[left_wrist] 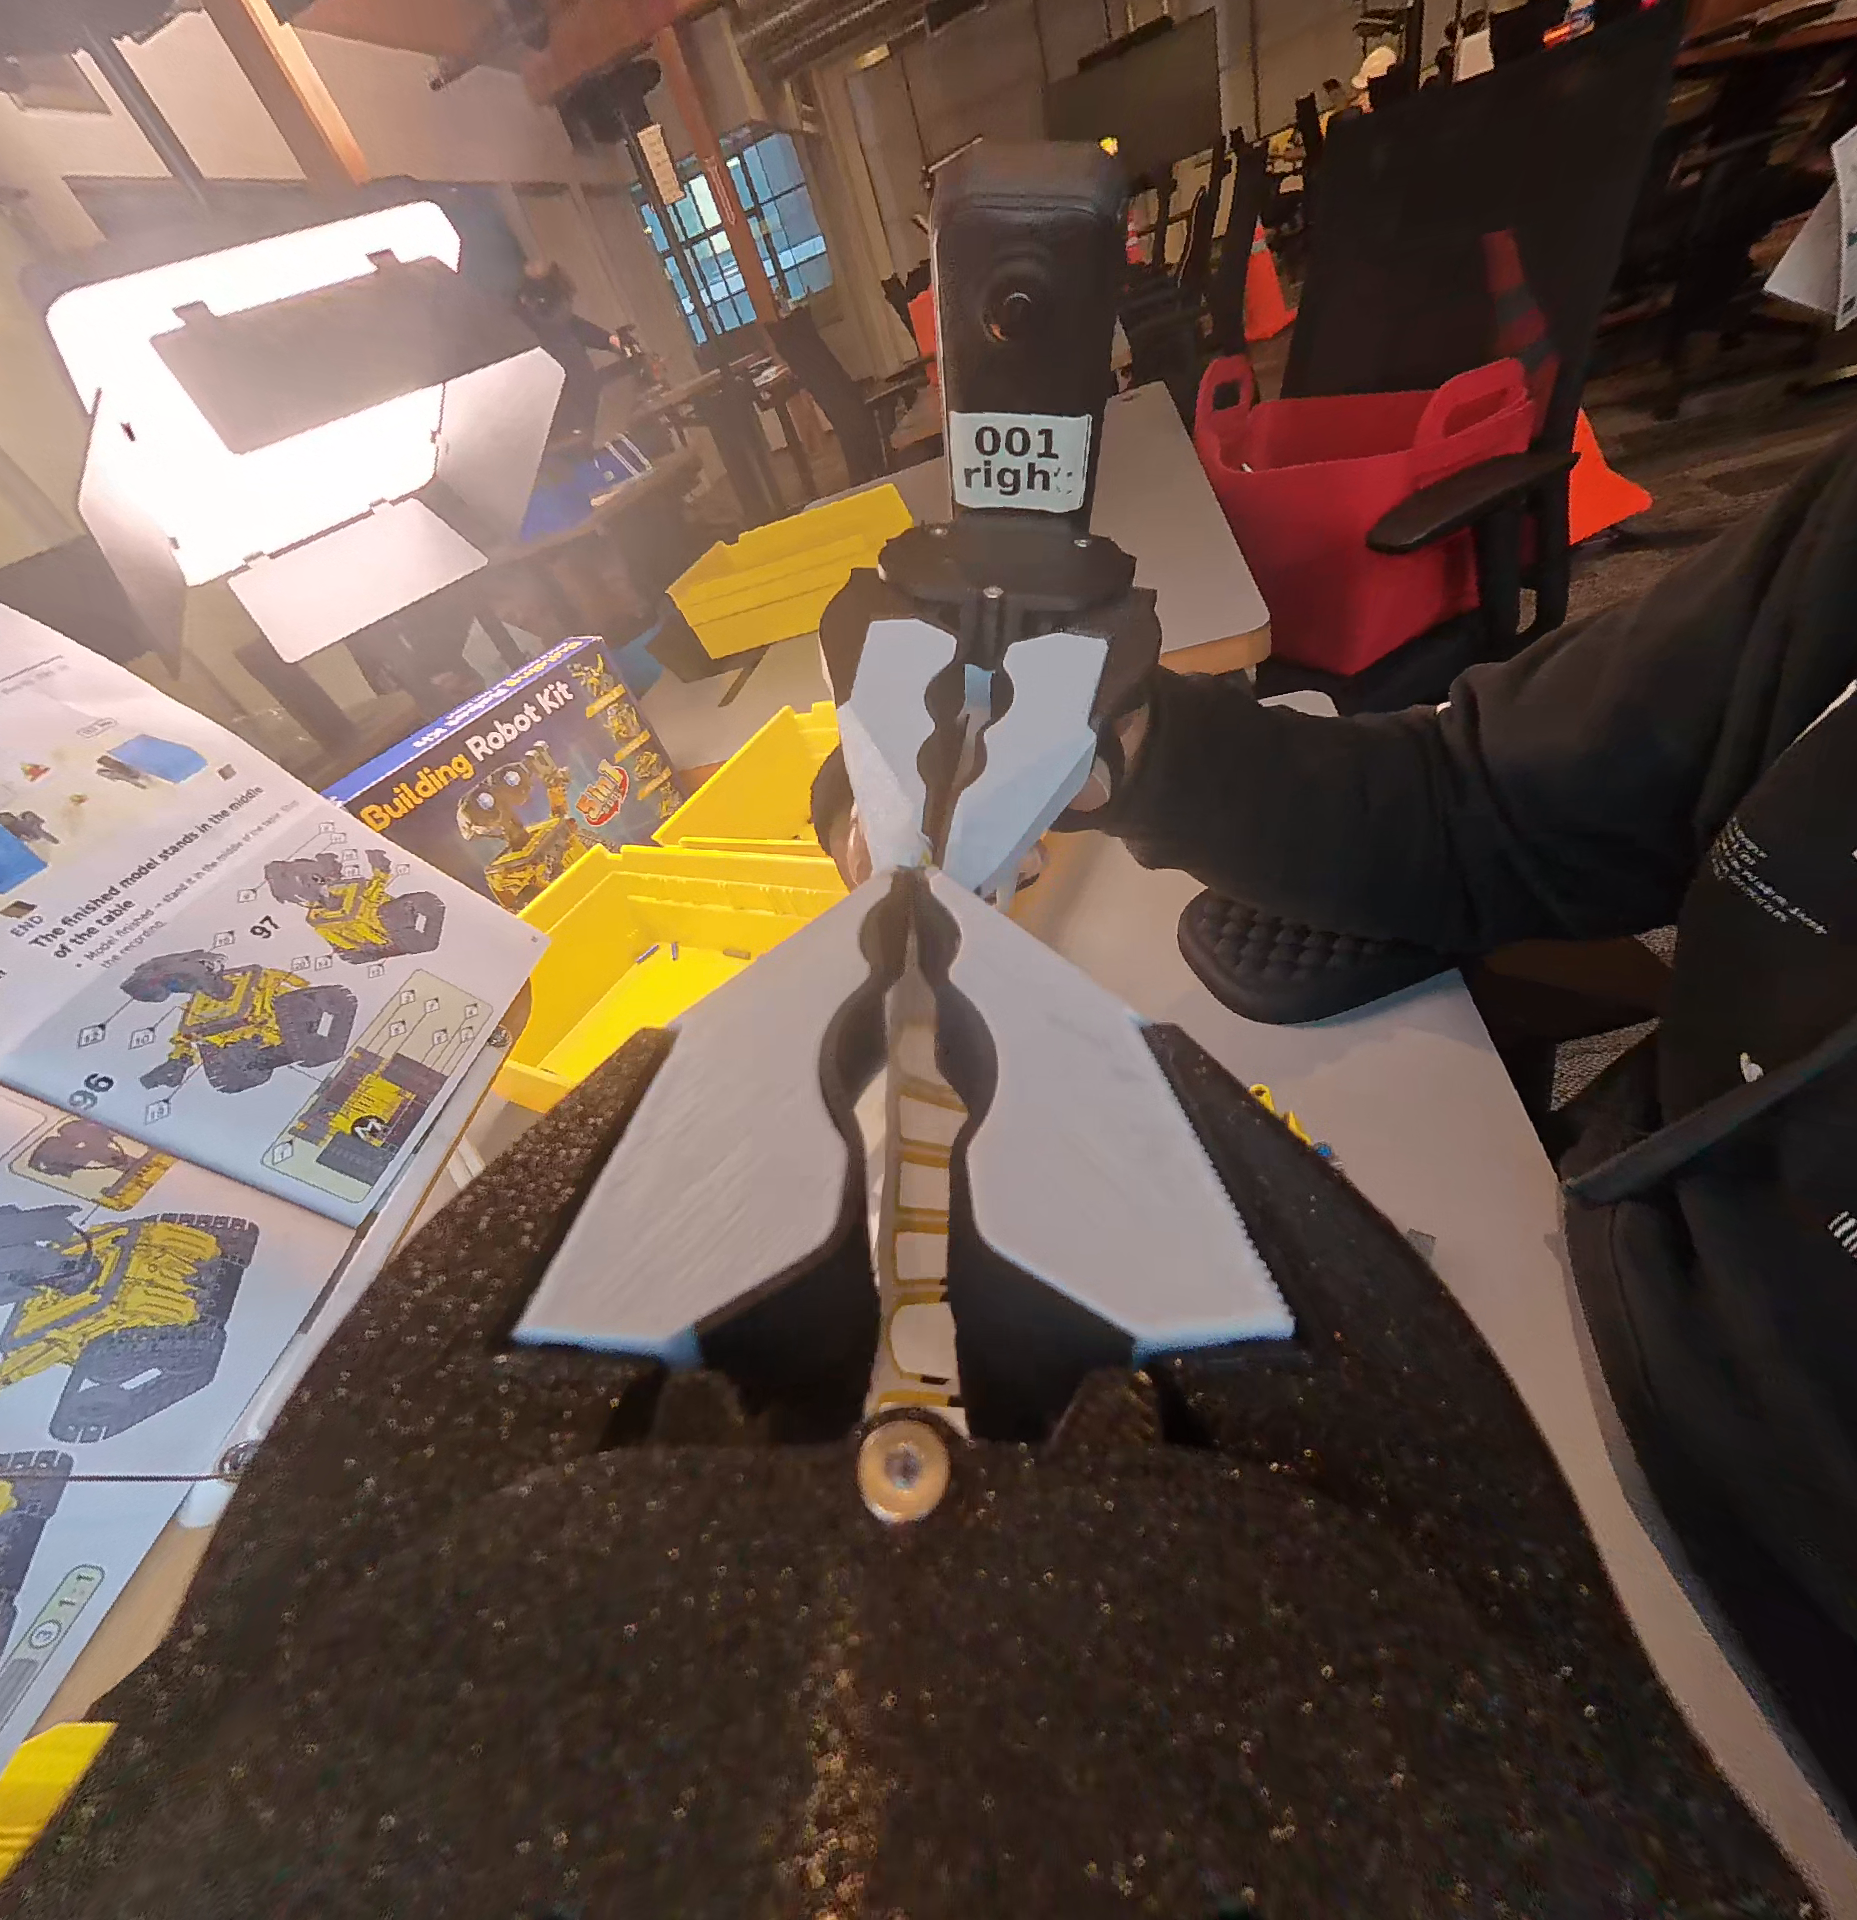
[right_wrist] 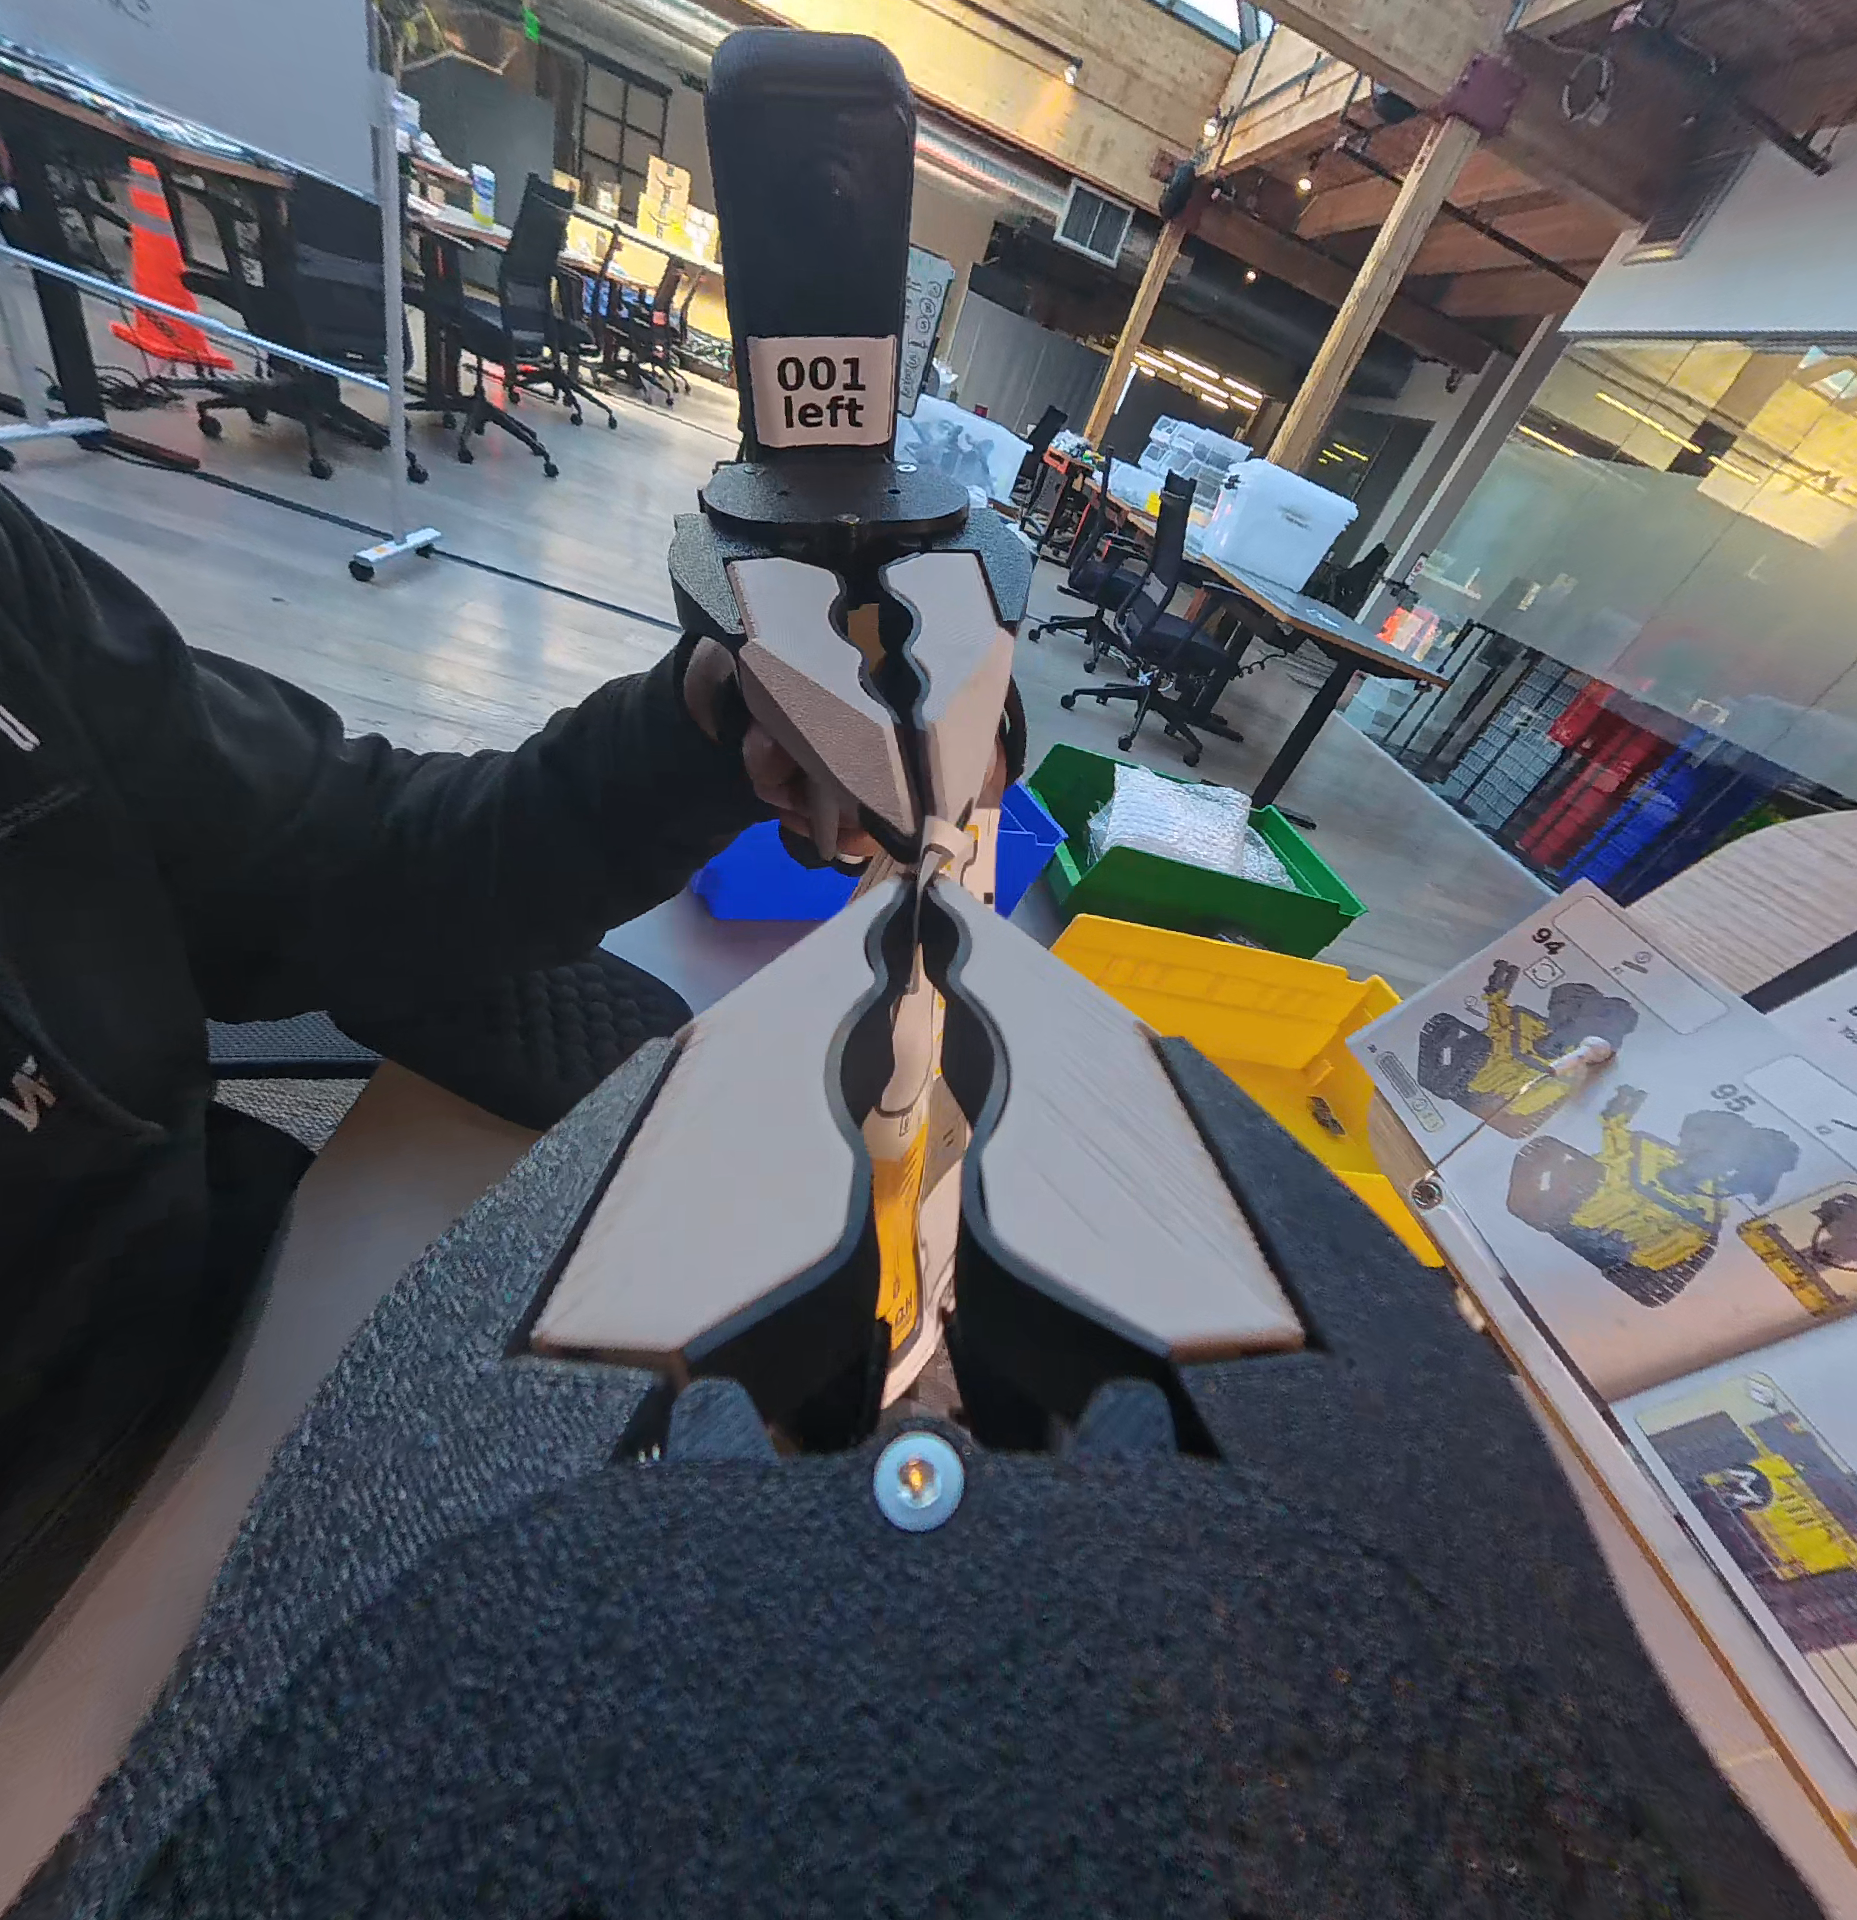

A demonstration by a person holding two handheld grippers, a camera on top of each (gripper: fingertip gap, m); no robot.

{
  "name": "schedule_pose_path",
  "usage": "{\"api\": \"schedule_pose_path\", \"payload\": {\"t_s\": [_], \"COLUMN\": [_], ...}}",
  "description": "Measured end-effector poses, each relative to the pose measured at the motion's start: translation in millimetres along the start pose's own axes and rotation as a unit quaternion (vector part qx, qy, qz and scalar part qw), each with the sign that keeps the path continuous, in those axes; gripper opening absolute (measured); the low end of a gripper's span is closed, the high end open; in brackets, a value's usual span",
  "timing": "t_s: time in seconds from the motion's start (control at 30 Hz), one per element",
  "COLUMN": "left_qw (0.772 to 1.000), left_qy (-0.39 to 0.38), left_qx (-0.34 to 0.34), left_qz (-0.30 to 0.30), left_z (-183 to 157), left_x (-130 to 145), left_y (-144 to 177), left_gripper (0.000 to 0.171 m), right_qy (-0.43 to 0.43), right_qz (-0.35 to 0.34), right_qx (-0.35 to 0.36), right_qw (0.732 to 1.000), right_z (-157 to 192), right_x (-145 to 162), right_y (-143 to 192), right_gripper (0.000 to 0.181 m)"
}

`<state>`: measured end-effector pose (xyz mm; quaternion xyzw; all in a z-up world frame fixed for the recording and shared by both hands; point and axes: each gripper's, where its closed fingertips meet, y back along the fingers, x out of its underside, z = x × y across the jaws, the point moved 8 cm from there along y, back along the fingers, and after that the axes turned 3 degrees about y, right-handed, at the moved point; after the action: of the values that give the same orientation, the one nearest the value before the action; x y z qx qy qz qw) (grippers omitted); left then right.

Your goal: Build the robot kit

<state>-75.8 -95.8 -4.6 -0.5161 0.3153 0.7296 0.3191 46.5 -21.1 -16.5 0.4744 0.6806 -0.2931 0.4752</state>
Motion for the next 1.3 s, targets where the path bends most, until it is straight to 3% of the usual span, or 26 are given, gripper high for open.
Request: {"api": "schedule_pose_path", "payload": {"t_s": [0.27,0.87,1.07,1.3], "left_qw": [0.999,0.997,0.996,0.996], "left_qy": [-0.023,-0.051,-0.062,-0.066], "left_qx": [-0.023,-0.027,-0.020,-0.019], "left_qz": [0.043,0.056,0.055,0.054], "left_z": [0.4,-4.2,-7.6,-7.7], "left_x": [2.3,3.5,2.8,2.6], "left_y": [3.0,1.2,1.2,2.8], "left_gripper": [0.000,0.000,0.000,0.000], "right_qy": [-0.009,-0.048,-0.051,-0.062], "right_qz": [0.006,0.011,0.009,-0.016], "right_qx": [-0.008,-0.012,-0.019,-0.052], "right_qw": [1.000,0.999,0.998,0.997], "right_z": [-1.8,-6.2,-6.9,-3.1], "right_x": [0.8,4.6,6.5,3.8], "right_y": [4.7,6.0,6.6,7.8], "right_gripper": [0.005,0.005,0.017,0.004]}}
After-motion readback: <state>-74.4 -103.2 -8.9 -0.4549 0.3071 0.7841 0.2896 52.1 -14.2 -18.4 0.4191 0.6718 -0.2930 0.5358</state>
